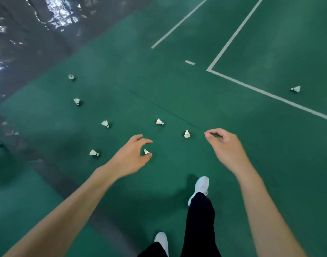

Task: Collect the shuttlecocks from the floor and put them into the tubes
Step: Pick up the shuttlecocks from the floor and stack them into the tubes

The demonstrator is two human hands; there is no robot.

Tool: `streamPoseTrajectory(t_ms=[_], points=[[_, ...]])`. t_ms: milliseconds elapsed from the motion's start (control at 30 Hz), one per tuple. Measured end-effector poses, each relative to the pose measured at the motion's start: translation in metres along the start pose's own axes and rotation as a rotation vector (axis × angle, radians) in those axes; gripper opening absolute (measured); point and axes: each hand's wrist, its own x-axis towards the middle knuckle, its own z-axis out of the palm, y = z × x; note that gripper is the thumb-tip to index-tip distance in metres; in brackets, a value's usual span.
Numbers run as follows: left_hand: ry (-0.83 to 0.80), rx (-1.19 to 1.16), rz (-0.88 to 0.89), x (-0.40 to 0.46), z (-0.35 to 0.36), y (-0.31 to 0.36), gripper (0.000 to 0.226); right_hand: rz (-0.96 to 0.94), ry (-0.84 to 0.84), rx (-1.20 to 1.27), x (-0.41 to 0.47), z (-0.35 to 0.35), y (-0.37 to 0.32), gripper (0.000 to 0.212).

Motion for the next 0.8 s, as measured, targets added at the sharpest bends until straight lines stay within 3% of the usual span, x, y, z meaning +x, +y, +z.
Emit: streamPoseTrajectory(t_ms=[167,333,600,800], points=[[-0.065,0.087,-0.154,0.139,0.036,-0.036,0.043,-0.055,-0.090,-0.128,0.188,0.043,0.049,0.014],[-0.312,0.219,-0.237,0.274,0.113,-0.121,0.056,0.116,-0.544,-0.469,0.318,0.117,0.147,0.051],[-0.502,0.336,-0.298,0.449,0.278,-0.303,0.049,0.088,-0.524,-0.805,0.469,0.258,0.378,0.045],[-0.503,0.422,-0.306,0.548,0.400,-0.426,0.054,0.063,-0.540,-1.077,0.580,0.332,0.554,0.044]])
